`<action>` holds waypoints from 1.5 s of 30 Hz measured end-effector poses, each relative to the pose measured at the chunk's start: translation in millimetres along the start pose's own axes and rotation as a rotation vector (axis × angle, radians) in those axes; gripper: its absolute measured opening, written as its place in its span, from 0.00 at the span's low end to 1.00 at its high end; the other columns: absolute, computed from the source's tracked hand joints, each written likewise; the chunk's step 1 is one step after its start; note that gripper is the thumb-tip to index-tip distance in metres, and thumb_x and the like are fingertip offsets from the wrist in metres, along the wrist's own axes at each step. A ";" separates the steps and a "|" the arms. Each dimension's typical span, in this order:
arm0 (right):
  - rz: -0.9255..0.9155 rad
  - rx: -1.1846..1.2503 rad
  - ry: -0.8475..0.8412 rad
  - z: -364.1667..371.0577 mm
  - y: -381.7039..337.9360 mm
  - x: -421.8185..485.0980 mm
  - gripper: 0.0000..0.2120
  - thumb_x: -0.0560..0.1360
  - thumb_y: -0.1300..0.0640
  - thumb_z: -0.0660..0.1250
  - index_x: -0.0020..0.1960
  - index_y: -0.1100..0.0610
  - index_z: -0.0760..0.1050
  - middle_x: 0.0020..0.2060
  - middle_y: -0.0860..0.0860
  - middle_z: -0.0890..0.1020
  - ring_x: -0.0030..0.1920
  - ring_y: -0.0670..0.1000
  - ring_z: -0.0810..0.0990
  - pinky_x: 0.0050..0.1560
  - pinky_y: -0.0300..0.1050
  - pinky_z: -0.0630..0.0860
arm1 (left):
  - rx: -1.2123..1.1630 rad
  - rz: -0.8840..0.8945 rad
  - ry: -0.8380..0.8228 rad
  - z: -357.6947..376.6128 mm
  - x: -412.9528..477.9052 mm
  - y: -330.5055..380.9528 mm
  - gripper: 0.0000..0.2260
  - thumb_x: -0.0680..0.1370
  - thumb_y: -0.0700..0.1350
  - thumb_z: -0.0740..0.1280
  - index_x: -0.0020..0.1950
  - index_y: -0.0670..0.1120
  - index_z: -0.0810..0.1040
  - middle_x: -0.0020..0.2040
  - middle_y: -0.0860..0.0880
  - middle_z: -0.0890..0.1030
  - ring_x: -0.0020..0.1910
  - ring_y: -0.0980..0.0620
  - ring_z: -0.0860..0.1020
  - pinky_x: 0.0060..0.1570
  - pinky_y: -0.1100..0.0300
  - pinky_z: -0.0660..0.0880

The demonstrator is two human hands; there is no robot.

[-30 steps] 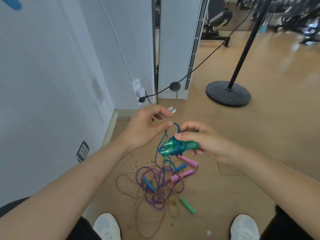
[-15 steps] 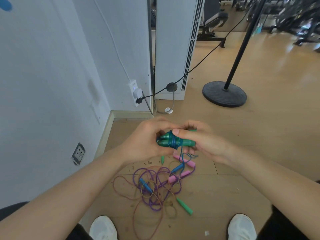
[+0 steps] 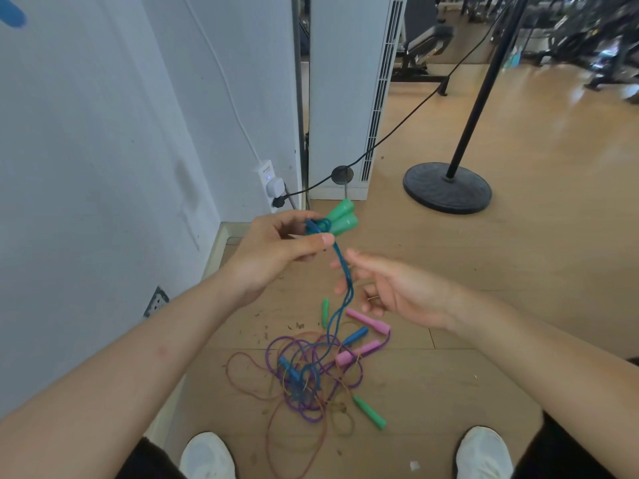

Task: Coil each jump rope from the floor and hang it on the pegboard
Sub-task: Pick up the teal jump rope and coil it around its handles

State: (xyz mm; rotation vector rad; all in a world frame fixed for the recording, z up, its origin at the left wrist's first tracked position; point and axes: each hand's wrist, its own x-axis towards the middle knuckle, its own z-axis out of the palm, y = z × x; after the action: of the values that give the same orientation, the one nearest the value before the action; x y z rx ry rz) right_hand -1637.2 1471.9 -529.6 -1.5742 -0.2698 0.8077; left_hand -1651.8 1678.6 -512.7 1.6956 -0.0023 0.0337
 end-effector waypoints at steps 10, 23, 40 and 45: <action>-0.110 -0.374 0.088 -5.1 12.2 0.3 0.05 0.78 0.61 0.68 0.53 0.58 0.77 0.35 0.58 0.80 0.34 0.55 0.78 0.43 0.51 0.76 | 0.554 0.109 0.294 -28.8 12.3 -21.0 0.22 0.64 0.51 0.82 0.56 0.56 0.82 0.48 0.56 0.80 0.37 0.58 0.76 0.44 0.64 0.76; -0.290 -0.579 0.222 -30.7 -7.5 3.2 0.09 0.81 0.61 0.63 0.43 0.54 0.76 0.32 0.44 0.75 0.30 0.40 0.73 0.36 0.36 0.74 | 0.928 0.271 -0.207 -15.5 7.5 -31.6 0.24 0.65 0.40 0.79 0.58 0.54 0.81 0.52 0.54 0.76 0.48 0.51 0.77 0.50 0.54 0.77; -0.375 -0.546 0.373 -65.5 -1.8 13.6 0.09 0.77 0.63 0.69 0.43 0.50 0.76 0.39 0.50 0.79 0.29 0.41 0.75 0.31 0.35 0.73 | -0.131 -0.105 -0.462 -18.0 4.4 -14.0 0.30 0.64 0.42 0.78 0.65 0.39 0.76 0.56 0.44 0.83 0.52 0.48 0.81 0.50 0.60 0.77; -0.298 -0.528 0.332 -59.3 1.7 11.5 0.04 0.80 0.62 0.65 0.48 0.58 0.77 0.39 0.54 0.81 0.29 0.42 0.76 0.30 0.33 0.72 | -0.367 -0.152 -0.305 -11.1 3.4 -14.1 0.26 0.70 0.40 0.77 0.66 0.39 0.74 0.55 0.42 0.83 0.51 0.44 0.82 0.47 0.59 0.80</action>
State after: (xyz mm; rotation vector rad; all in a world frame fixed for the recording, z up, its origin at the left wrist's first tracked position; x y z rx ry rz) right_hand -1592.0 1432.4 -536.9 -2.0661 -0.4883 0.2388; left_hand -1648.4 1691.5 -525.3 1.3161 -0.1018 -0.3215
